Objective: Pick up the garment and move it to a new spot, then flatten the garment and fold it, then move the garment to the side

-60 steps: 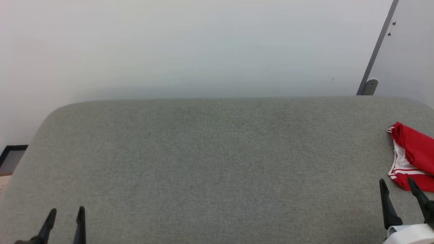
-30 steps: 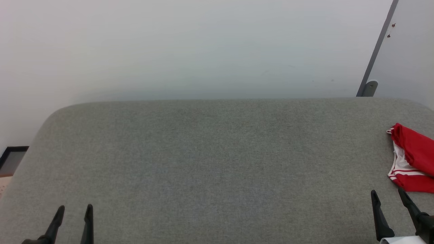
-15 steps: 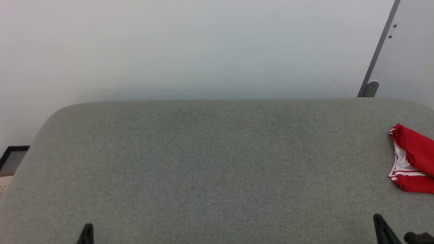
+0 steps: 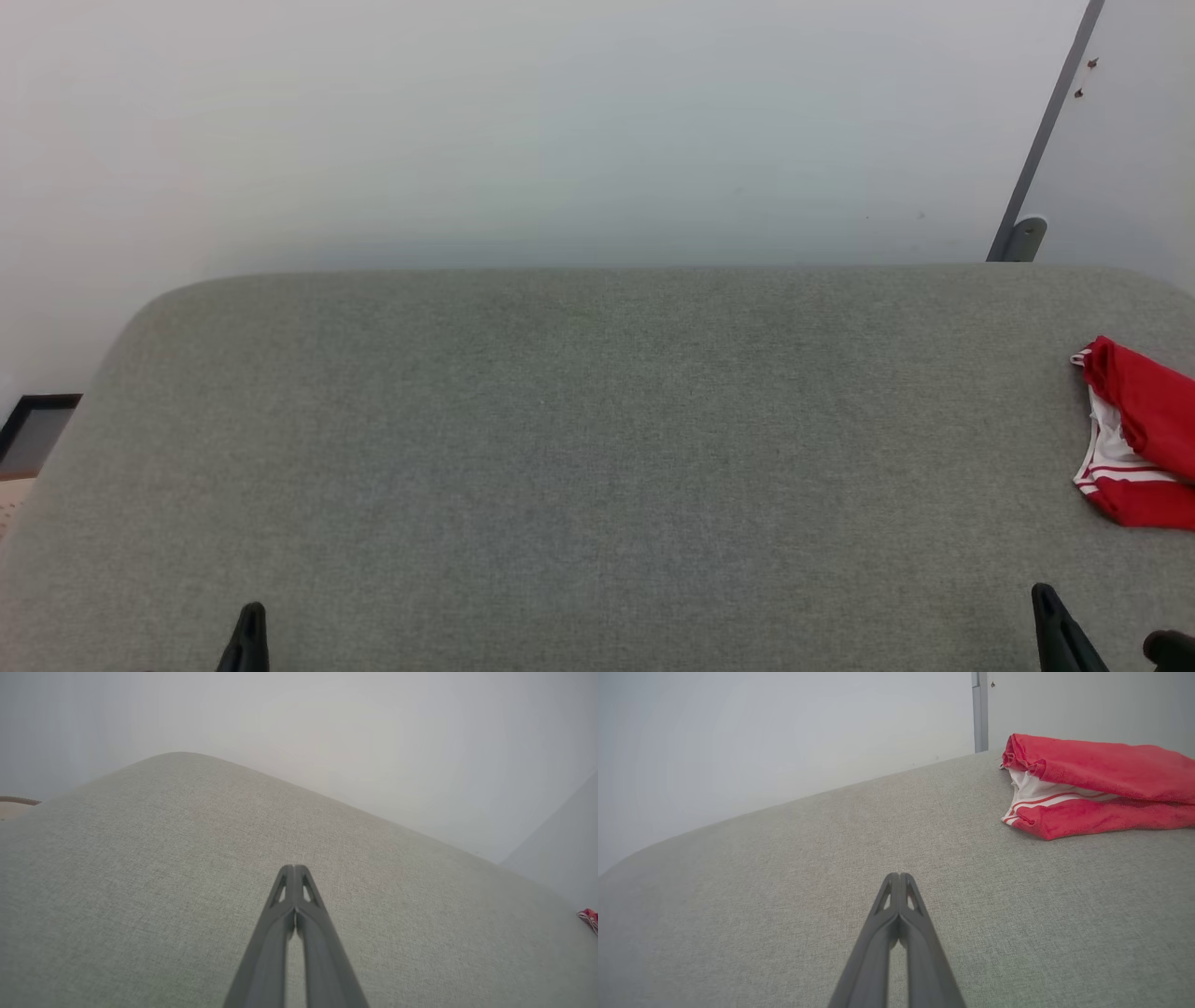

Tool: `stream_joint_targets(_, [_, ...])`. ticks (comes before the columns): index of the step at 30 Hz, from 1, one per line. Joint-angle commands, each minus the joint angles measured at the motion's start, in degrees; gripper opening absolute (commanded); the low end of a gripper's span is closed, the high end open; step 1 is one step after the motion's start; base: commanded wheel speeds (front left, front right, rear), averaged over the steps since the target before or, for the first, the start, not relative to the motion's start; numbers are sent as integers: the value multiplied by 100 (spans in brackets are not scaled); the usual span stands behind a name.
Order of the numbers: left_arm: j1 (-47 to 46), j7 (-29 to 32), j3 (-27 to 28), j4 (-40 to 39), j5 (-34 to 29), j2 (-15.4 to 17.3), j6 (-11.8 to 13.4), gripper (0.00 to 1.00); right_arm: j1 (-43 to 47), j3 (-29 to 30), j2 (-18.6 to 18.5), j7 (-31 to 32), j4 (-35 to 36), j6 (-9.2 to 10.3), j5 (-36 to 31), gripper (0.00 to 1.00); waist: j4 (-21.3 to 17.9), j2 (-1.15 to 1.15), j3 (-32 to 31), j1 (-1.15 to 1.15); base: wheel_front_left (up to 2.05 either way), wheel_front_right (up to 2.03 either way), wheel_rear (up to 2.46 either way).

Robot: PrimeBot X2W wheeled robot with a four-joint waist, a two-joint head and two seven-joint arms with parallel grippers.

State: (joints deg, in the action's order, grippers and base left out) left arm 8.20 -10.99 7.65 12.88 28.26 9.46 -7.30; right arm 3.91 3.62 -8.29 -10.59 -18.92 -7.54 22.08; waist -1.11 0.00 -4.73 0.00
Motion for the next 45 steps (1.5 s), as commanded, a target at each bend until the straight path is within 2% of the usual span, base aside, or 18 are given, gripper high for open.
stream_joint_targets(1, [-155,37,17,-71,182,43,-5,0,-201,45,-10,28,110,1,219,0,1,0,4,0,0,0,0])
stream_joint_targets(20, [-500,478,-18,-30,1793,-135,-10,0,-424,107,131,462,221,3,1981,0,20,0,88,0,0,0,0])
stream_joint_targets(45, [-861,943,-51,19,3467,-324,-17,0,-651,180,278,919,330,5,3806,0,45,0,199,0,0,0,0])
